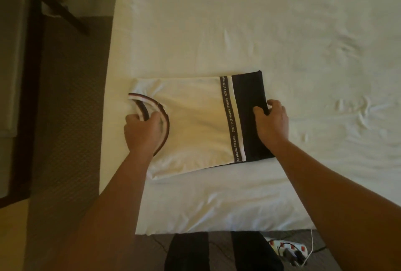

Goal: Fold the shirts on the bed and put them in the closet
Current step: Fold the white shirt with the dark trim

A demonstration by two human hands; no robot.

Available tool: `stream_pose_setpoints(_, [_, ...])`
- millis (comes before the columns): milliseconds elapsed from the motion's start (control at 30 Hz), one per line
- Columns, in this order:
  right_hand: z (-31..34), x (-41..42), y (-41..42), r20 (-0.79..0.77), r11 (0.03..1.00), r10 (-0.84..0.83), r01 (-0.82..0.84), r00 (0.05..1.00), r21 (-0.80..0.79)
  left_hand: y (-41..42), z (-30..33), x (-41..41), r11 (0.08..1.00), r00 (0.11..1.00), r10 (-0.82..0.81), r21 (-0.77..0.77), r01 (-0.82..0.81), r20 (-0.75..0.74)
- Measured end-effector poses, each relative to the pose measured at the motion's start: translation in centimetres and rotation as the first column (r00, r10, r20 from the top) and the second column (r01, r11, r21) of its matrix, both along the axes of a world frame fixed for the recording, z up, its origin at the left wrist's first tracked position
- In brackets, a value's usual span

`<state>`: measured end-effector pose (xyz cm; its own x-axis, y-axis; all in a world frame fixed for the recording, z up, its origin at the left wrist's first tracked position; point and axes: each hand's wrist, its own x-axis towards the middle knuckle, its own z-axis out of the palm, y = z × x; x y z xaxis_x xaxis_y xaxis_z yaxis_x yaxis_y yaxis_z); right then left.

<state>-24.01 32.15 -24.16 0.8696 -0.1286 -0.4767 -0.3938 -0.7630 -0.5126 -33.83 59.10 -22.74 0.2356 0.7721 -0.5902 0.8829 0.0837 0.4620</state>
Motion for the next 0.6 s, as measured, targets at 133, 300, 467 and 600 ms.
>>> stream_pose_setpoints(133, [1.1,1.7,0.3,-0.206,0.973,-0.155,0.185,0.966,0.137,0.7,1.0,0.8,0.936,0.978,0.207,-0.296,-0.19,0.027])
stream_pose_setpoints(300, [2.6,2.1,0.9,-0.303,0.944,-0.171,0.244,0.937,0.221,1.0,1.3,0.5,0.903,0.996,0.068,-0.429,-0.034,0.063])
stream_pose_setpoints(467, [5.6,0.9,1.1,-0.237,0.971,-0.102,0.149,0.966,0.189,1.2,3.8,-0.2,0.918,0.987,-0.045,-0.383,0.101,0.152])
stream_pose_setpoints(600, [10.6,-0.2,1.9,-0.208,0.98,-0.055,0.092,0.977,0.174,1.5,9.0,-0.6,0.921,0.964,-0.137,-0.328,0.208,0.227])
